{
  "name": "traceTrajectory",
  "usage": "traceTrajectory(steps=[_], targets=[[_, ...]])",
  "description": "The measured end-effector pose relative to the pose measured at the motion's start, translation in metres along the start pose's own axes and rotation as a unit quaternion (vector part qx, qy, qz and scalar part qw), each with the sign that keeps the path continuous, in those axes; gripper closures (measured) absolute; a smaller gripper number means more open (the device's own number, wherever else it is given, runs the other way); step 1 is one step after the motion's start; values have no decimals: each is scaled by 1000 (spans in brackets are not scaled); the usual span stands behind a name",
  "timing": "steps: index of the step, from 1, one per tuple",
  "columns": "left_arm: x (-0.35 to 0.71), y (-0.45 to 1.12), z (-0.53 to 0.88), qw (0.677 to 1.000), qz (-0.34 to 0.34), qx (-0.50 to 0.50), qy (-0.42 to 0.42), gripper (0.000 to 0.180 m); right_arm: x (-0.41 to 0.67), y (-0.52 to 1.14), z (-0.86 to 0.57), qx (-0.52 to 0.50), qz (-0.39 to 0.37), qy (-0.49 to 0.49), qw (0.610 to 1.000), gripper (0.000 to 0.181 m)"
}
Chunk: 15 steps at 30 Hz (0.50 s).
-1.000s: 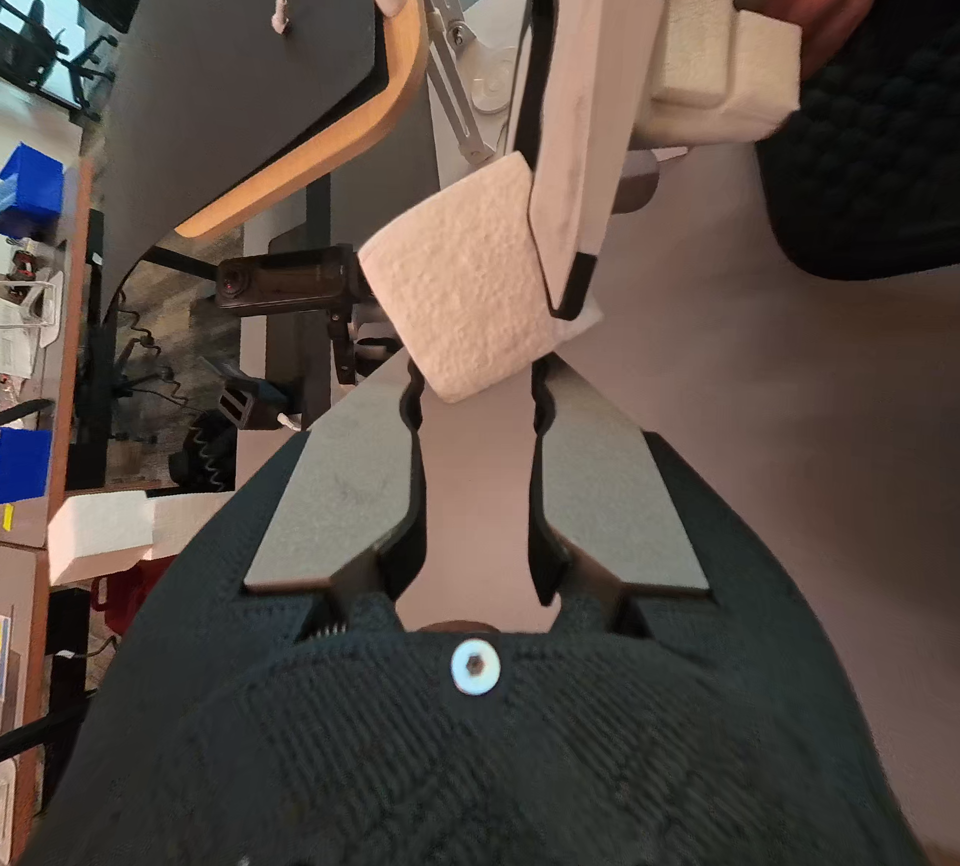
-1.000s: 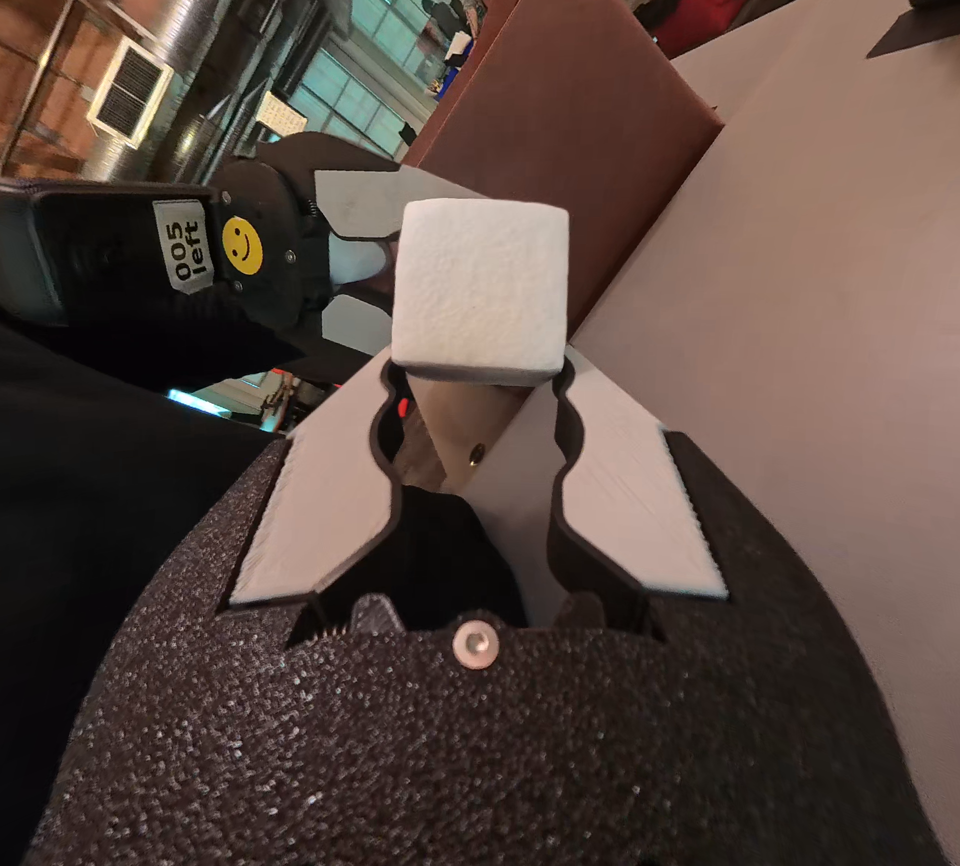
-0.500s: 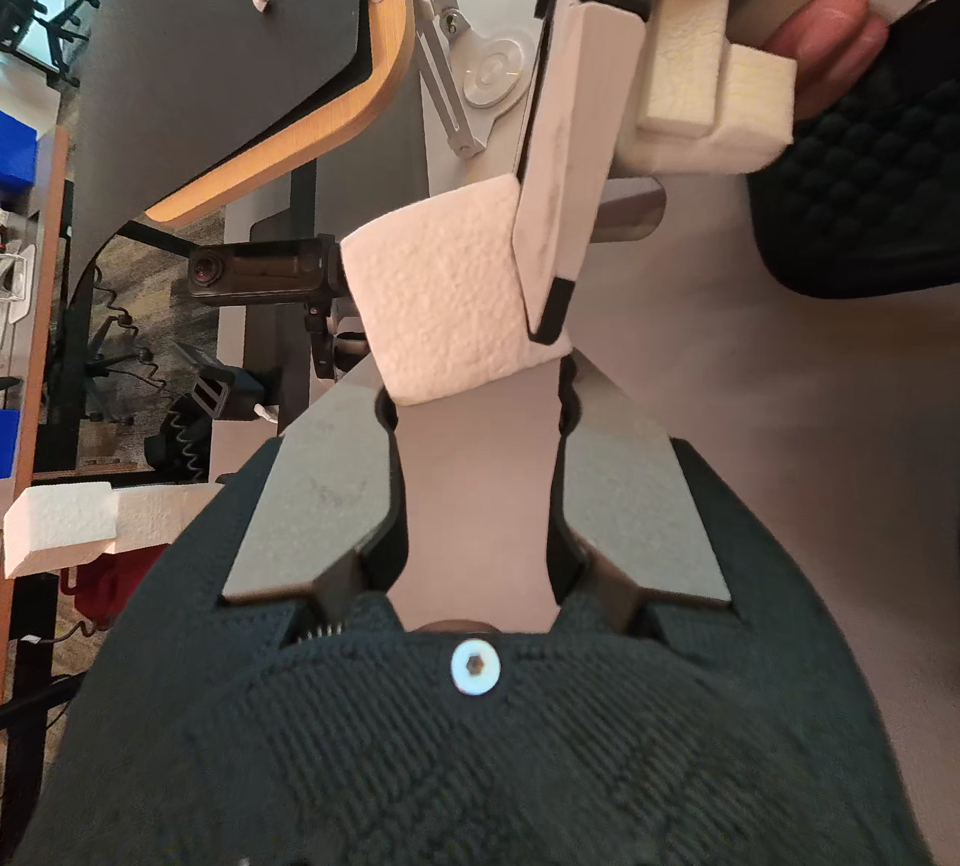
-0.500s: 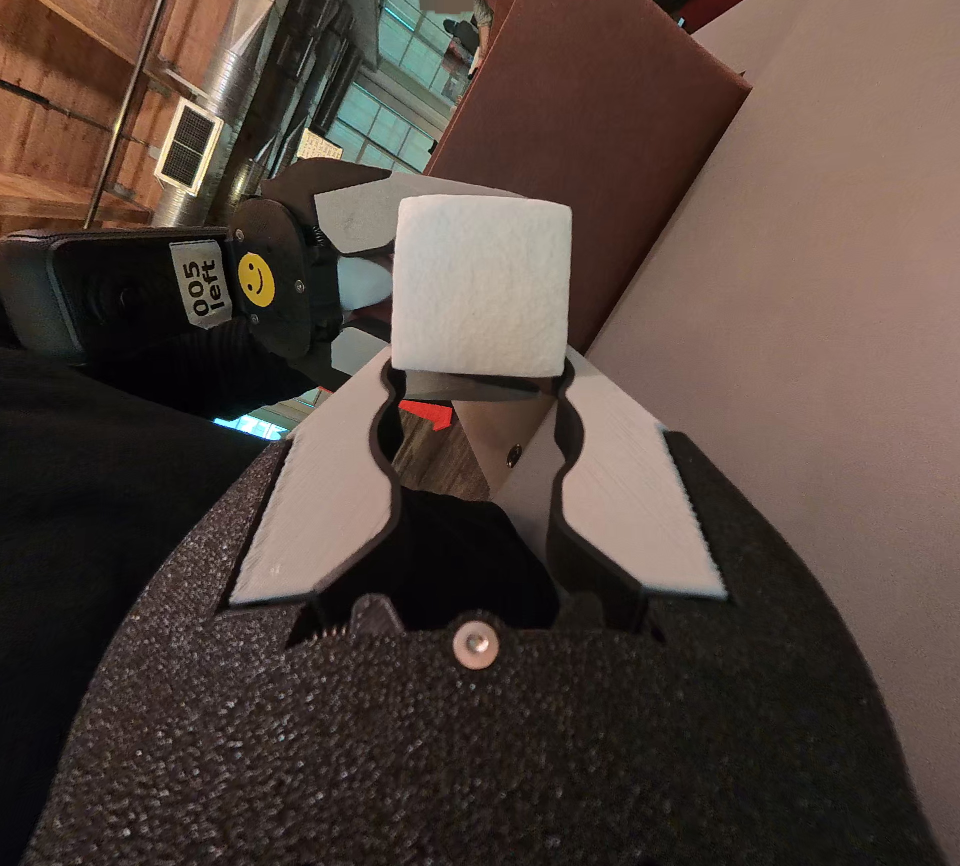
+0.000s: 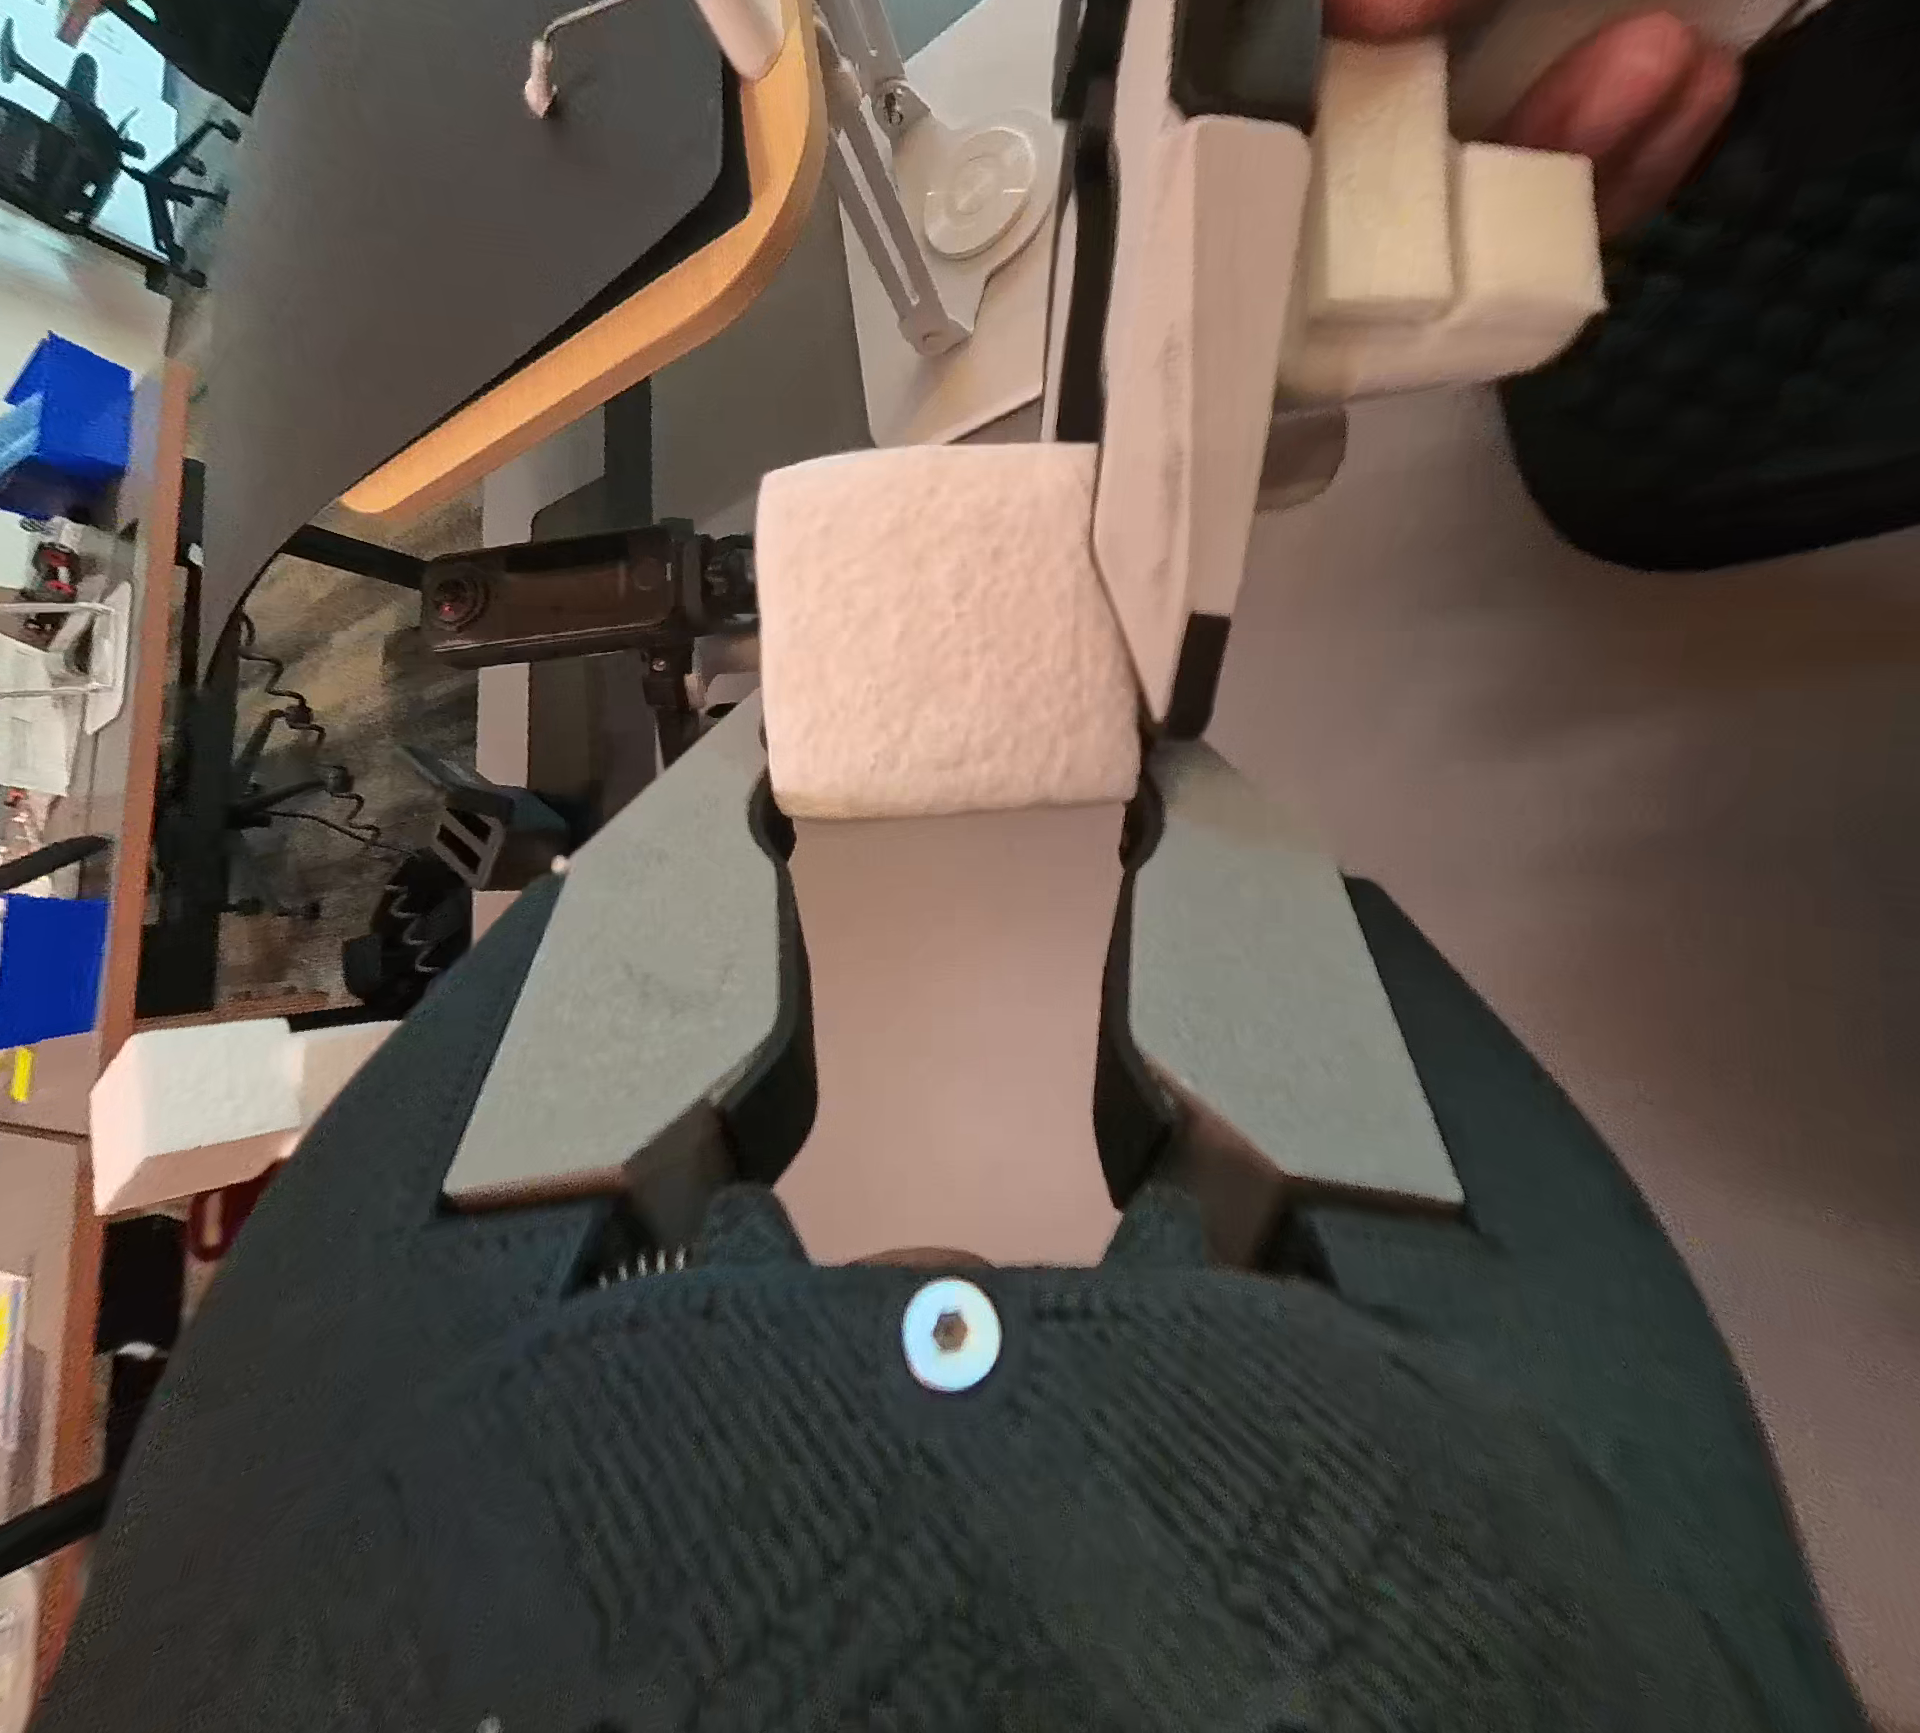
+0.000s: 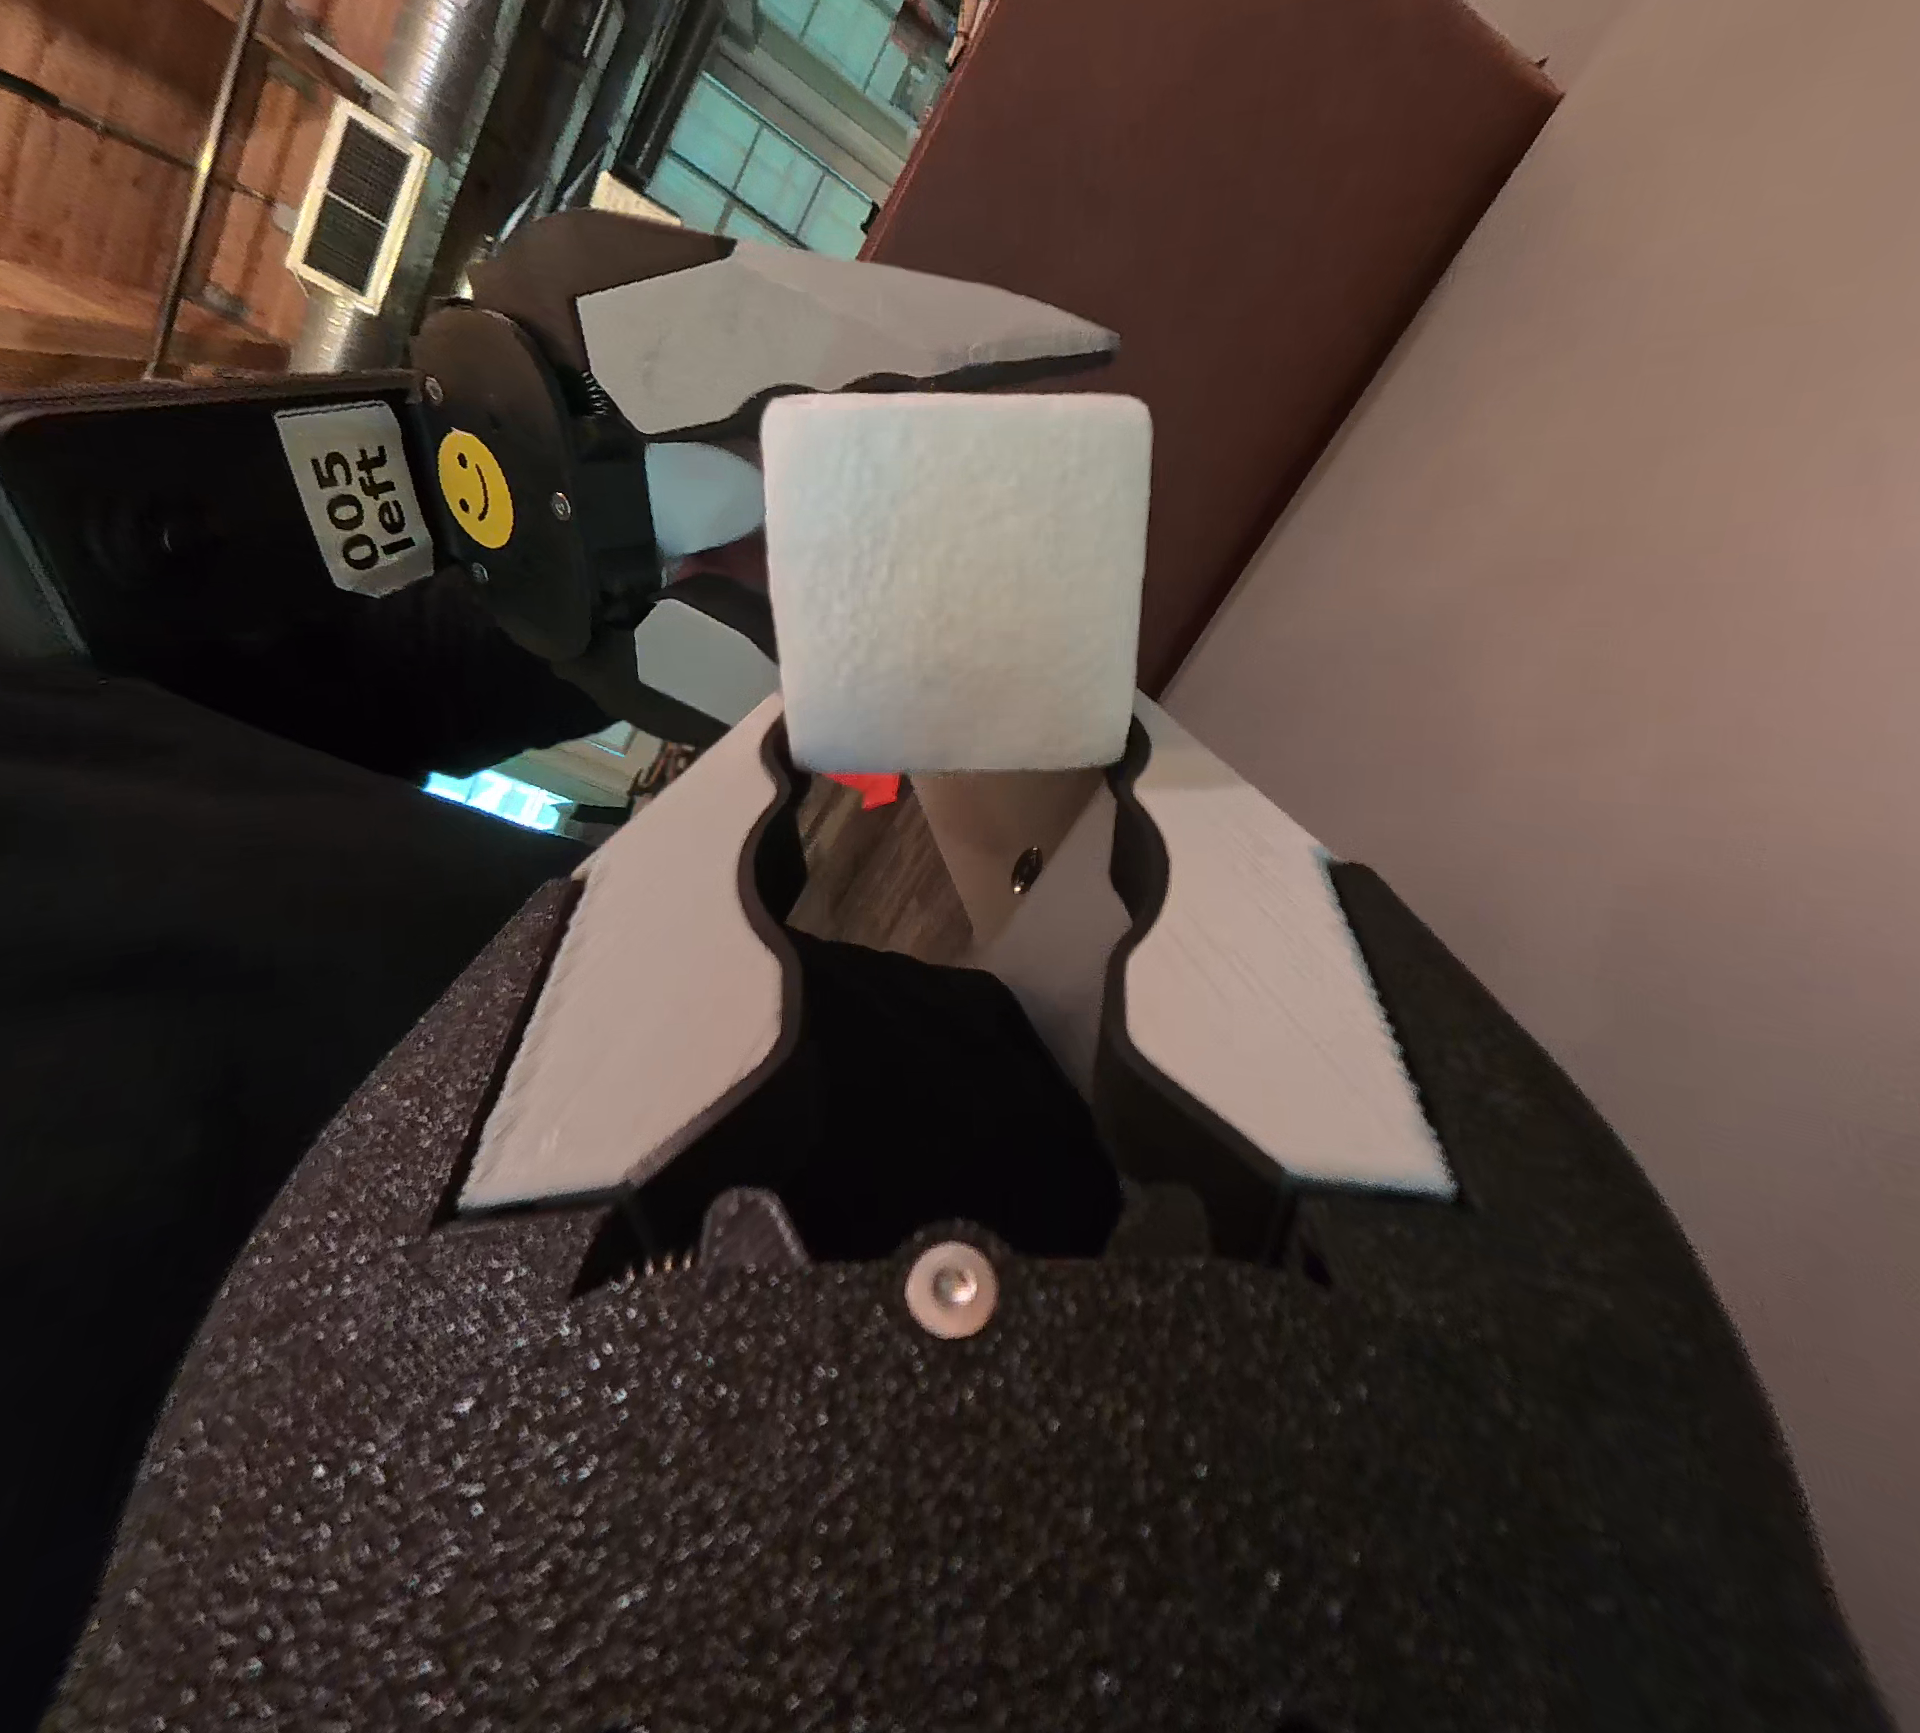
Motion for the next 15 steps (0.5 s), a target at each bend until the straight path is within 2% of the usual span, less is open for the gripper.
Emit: traceTrajectory(steps=[6,11,15], targets=[[-31,-5,58,999,32,32,-13,118,8,-16,-7,-49,-30,-17,998,124],[-64,-15,151,991,68,69,-94,117,-8,-19,-28,-116,-3,-29,993,124],[-88,-20,215,976,81,64,-192,116,-21,-11,-42,-177,46,-75,980,124]])
Point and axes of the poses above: each gripper's, where its closed fingertips meet, y out along the fingers, x out of its top, z = x × y across the jaws, the point moved 5 cm from there along -y, back along the fingers, and after that the axes turned 7 degrees about y, right-handed, at the moved point
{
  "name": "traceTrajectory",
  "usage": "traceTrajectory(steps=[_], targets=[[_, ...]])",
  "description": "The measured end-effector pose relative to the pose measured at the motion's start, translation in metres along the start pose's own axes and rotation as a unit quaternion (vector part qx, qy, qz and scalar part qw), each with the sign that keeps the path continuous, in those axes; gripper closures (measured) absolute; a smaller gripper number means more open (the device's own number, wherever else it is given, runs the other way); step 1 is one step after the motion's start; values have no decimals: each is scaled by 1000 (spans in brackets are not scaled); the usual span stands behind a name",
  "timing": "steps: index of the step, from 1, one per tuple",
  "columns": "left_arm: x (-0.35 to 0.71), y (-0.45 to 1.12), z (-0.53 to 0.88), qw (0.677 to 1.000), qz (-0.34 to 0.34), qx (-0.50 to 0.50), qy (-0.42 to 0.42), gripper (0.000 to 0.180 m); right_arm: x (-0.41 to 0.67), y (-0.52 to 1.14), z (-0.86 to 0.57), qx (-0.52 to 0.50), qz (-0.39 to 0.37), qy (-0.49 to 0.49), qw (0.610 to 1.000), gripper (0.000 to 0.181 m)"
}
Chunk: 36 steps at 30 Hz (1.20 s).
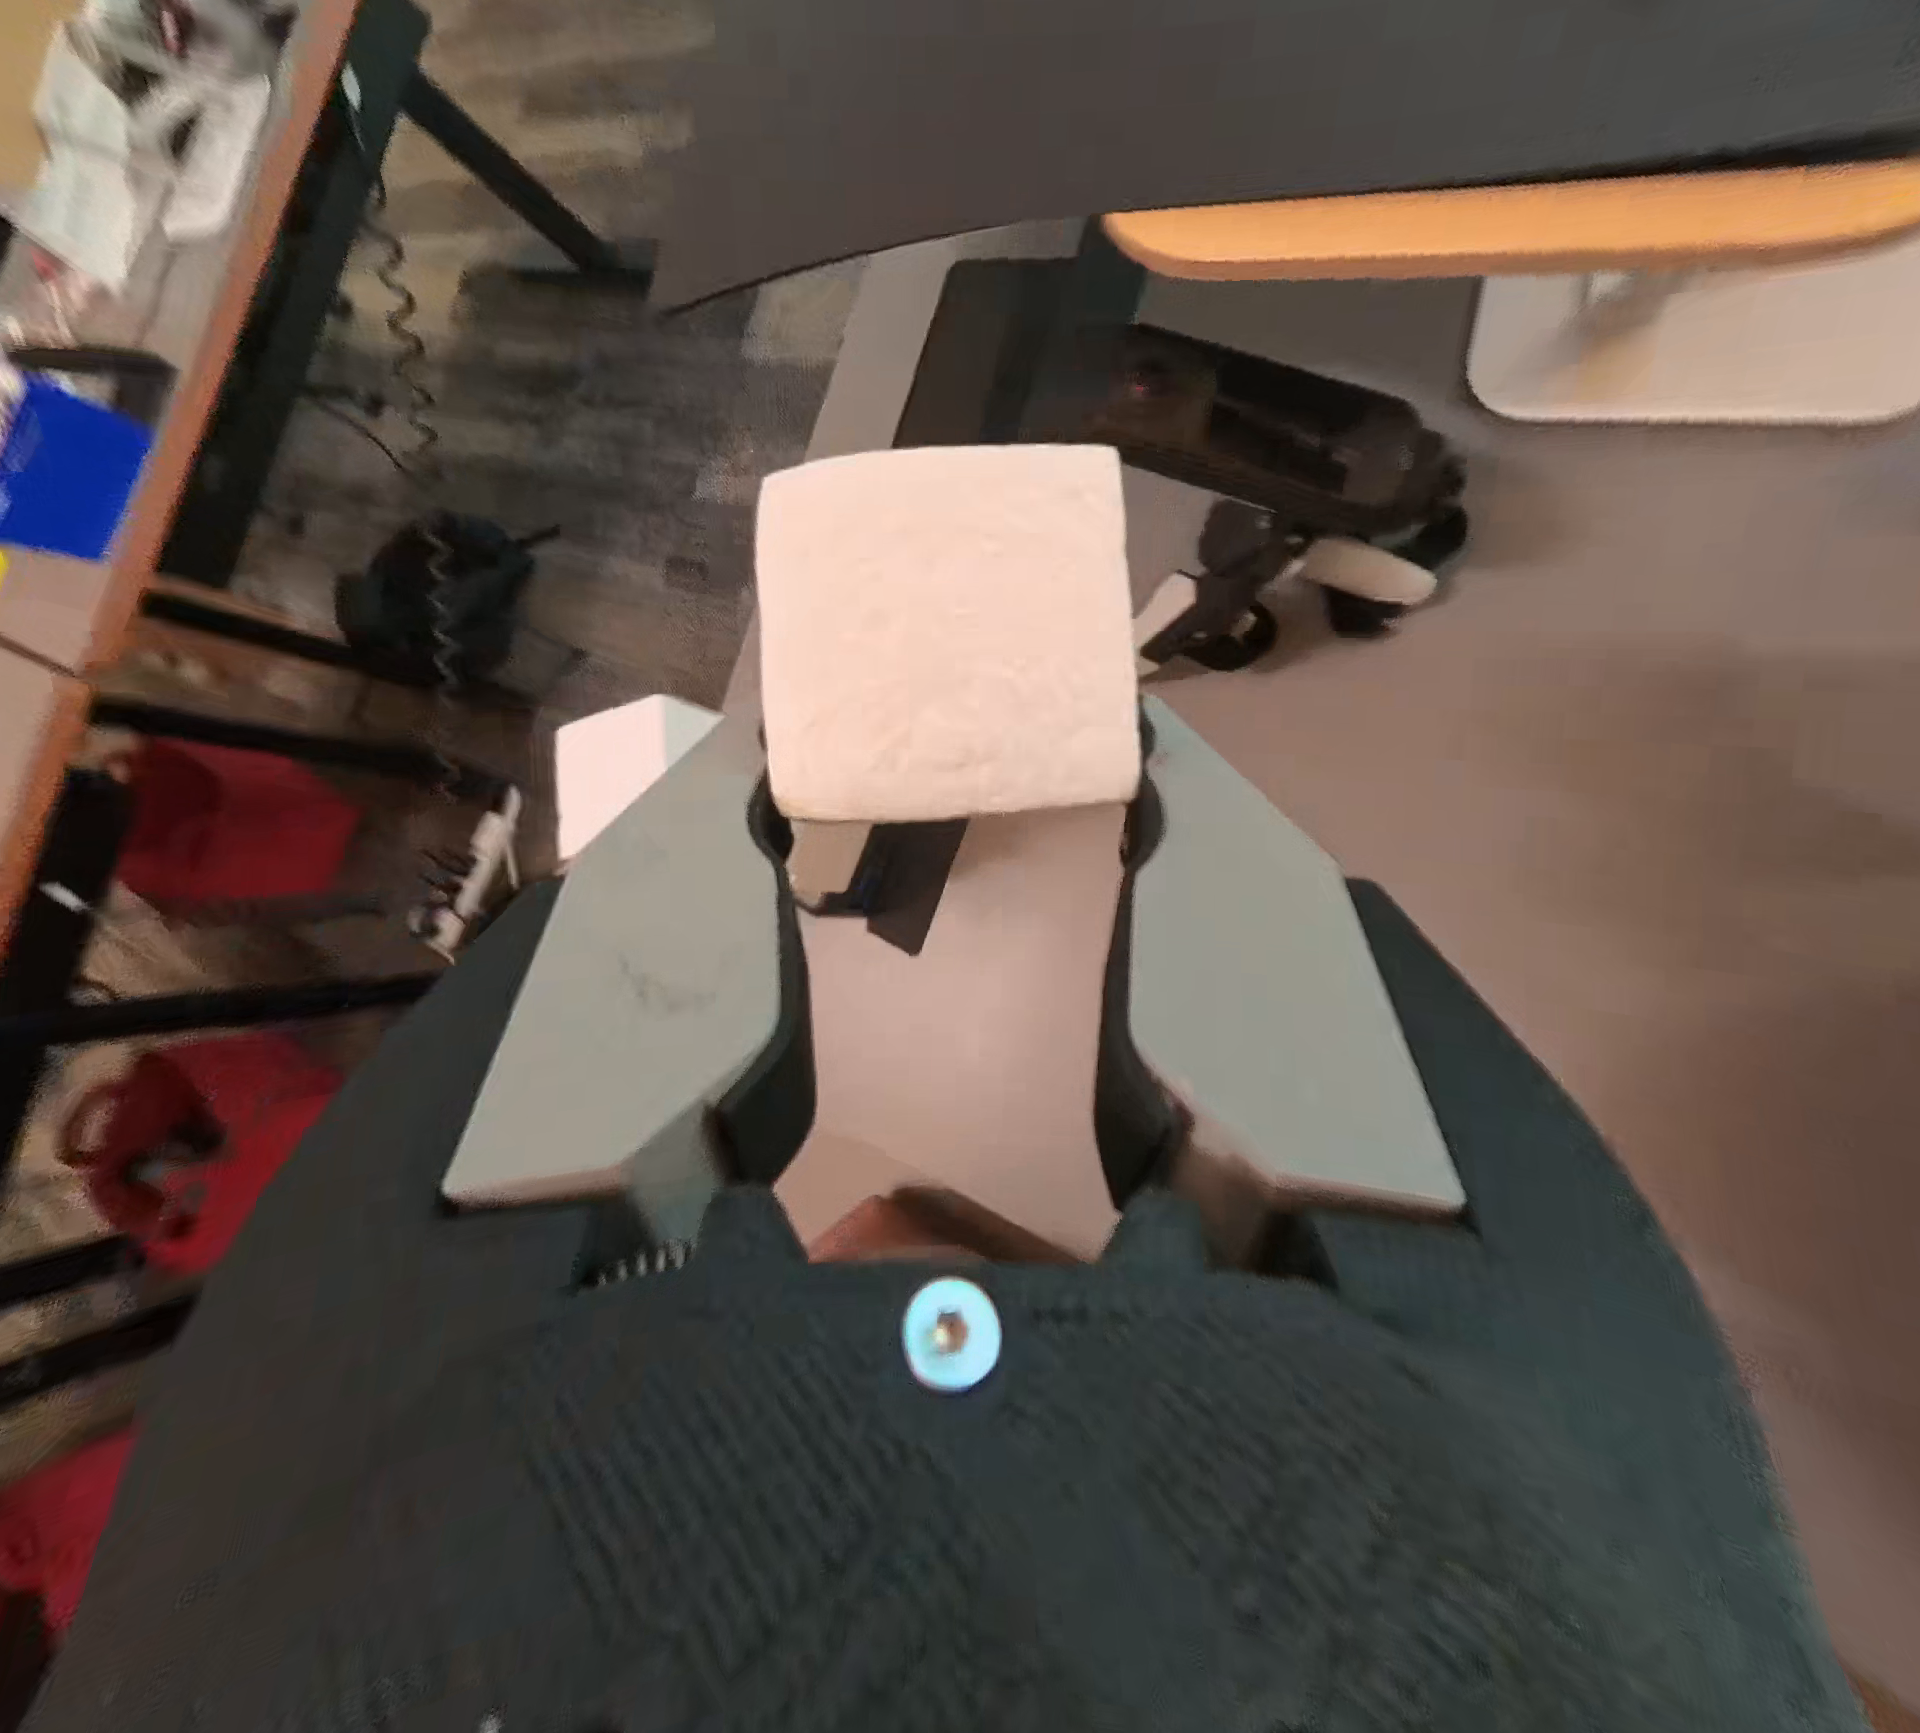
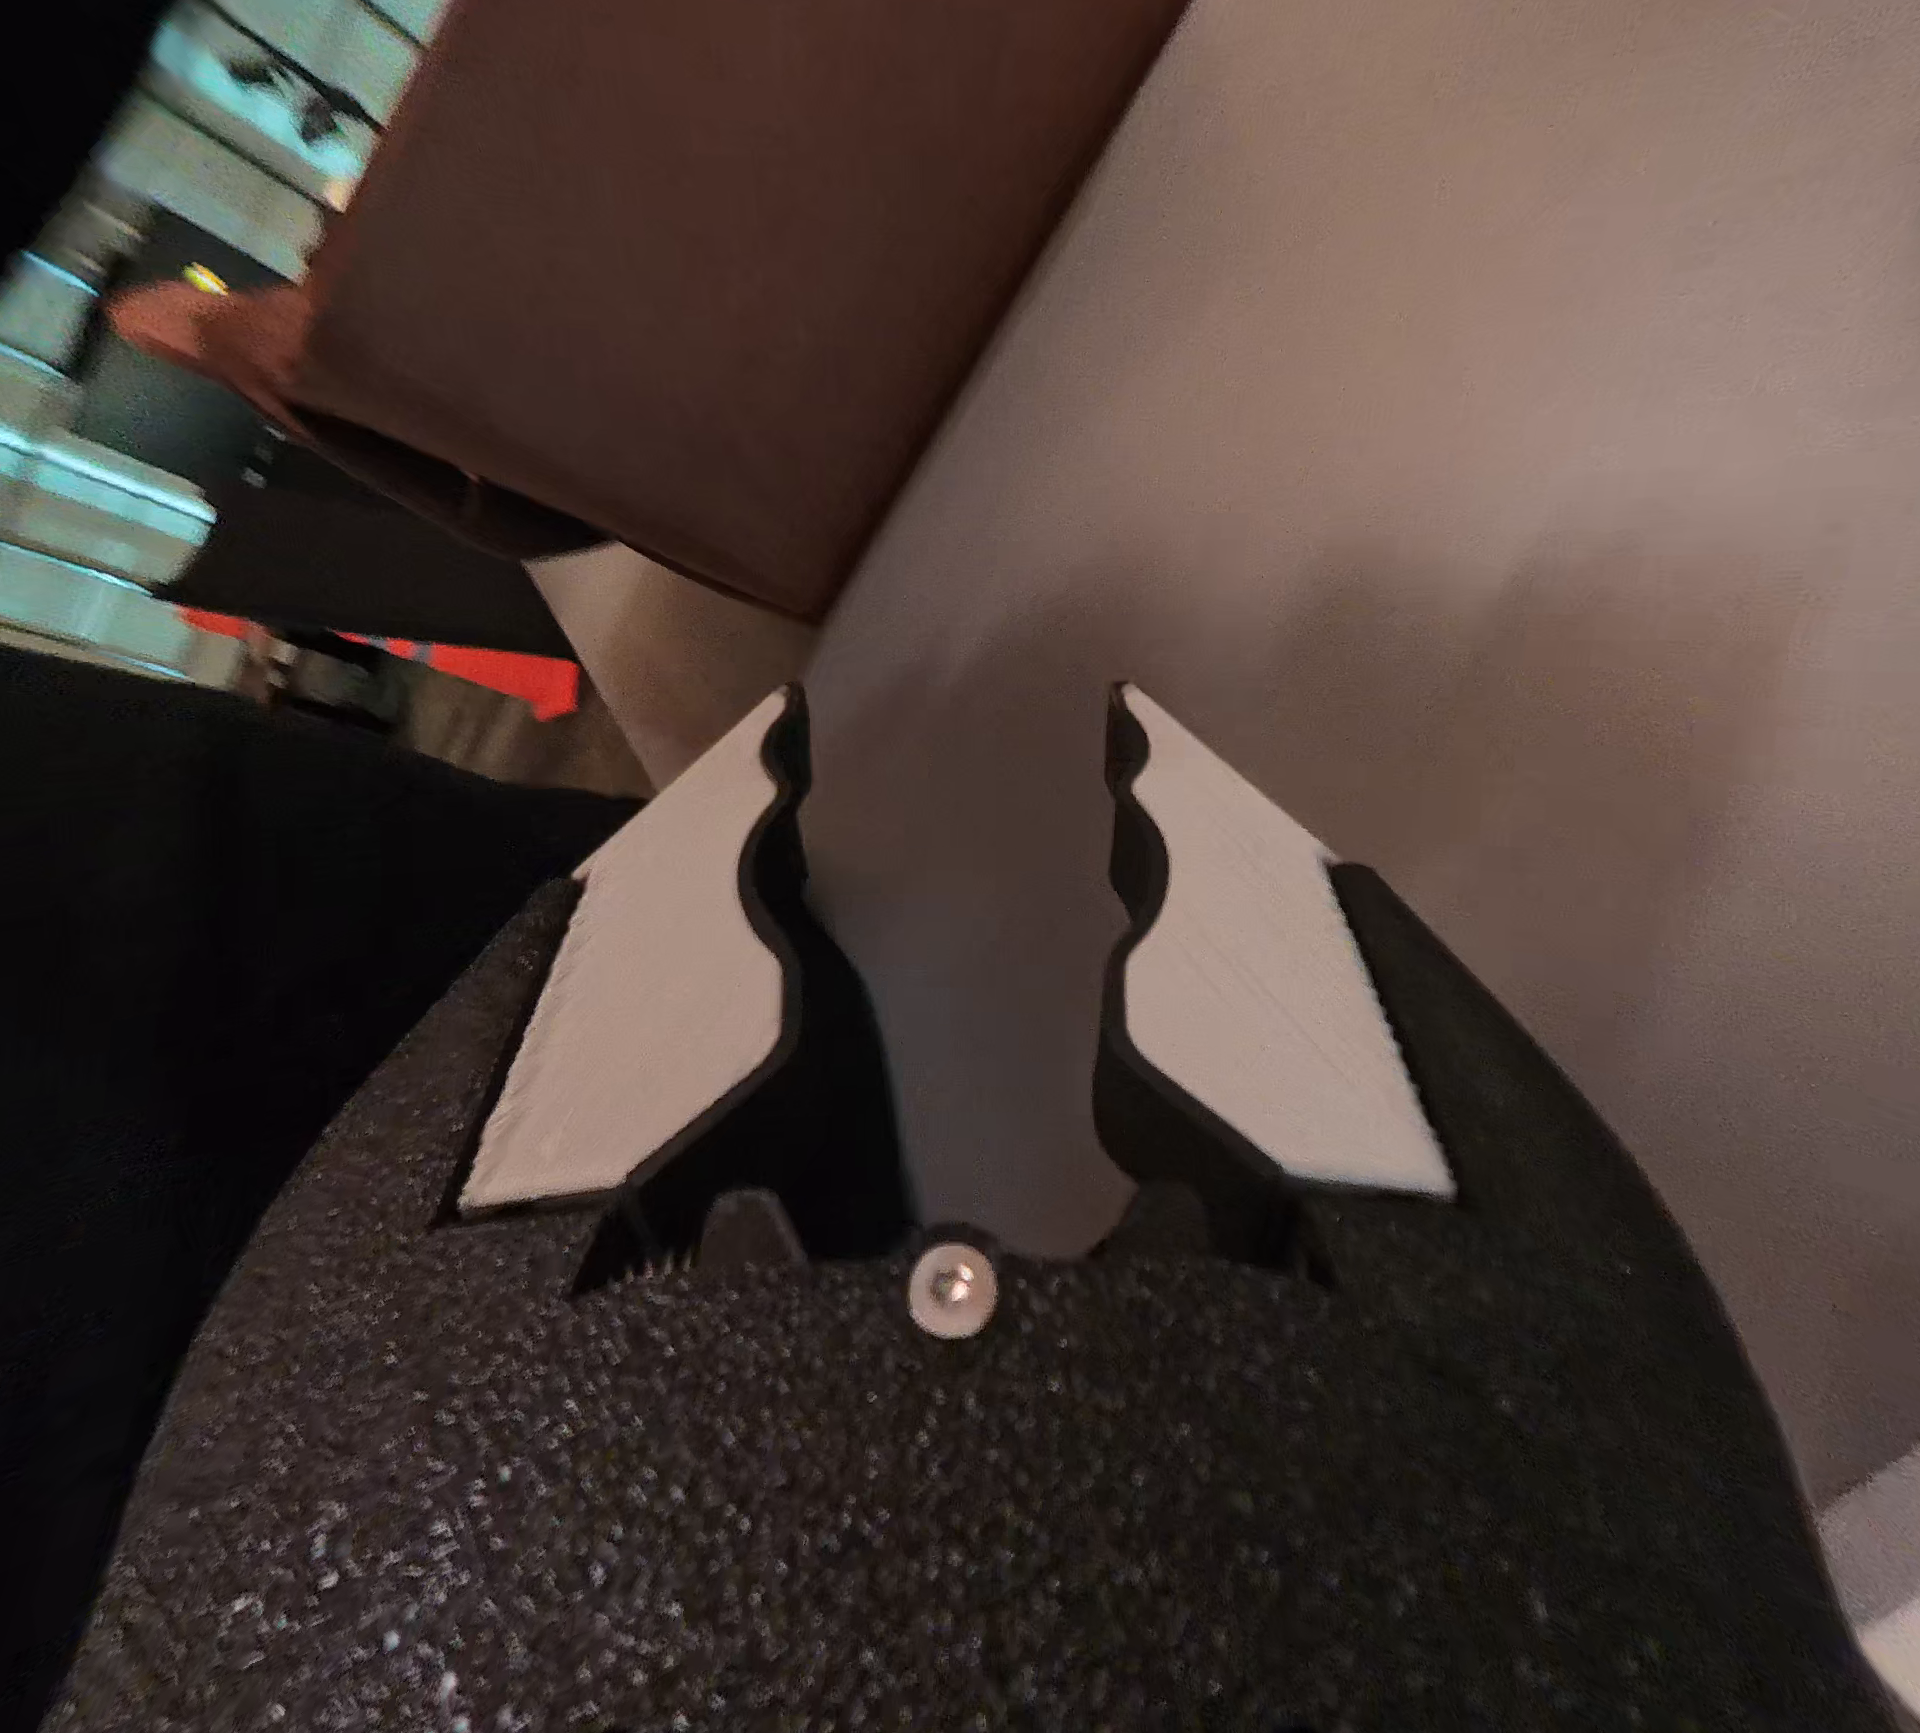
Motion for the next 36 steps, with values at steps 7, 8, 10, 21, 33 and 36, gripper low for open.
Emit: traceTrajectory(steps=[7,8,10,21,33,36], targets=[[-14,14,69,995,35,-1,-93,116,-14,18,-6,-51,59,-62,995,125],[-18,16,74,994,37,-5,-99,116,-16,19,-7,-53,64,-62,995,125],[-27,19,84,992,47,-19,-115,117,-18,21,-8,-53,67,-62,994,125],[-93,38,115,977,111,-137,-121,117,-26,23,-19,-50,67,-33,996,127],[-85,80,127,970,124,-169,-123,117,-27,24,-27,-49,66,-10,997,128],[-87,87,126,969,131,-172,-123,117,-25,22,-28,-53,61,-11,997,128]])
Point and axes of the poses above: each gripper's, where its closed fingertips meet, y out along the fingers, x out of its top, z = x × y across the jaws, the point moved 5 cm from there along -y, back along the fingers, and after that the axes turned 7 degrees about y, right-handed, at the moved point
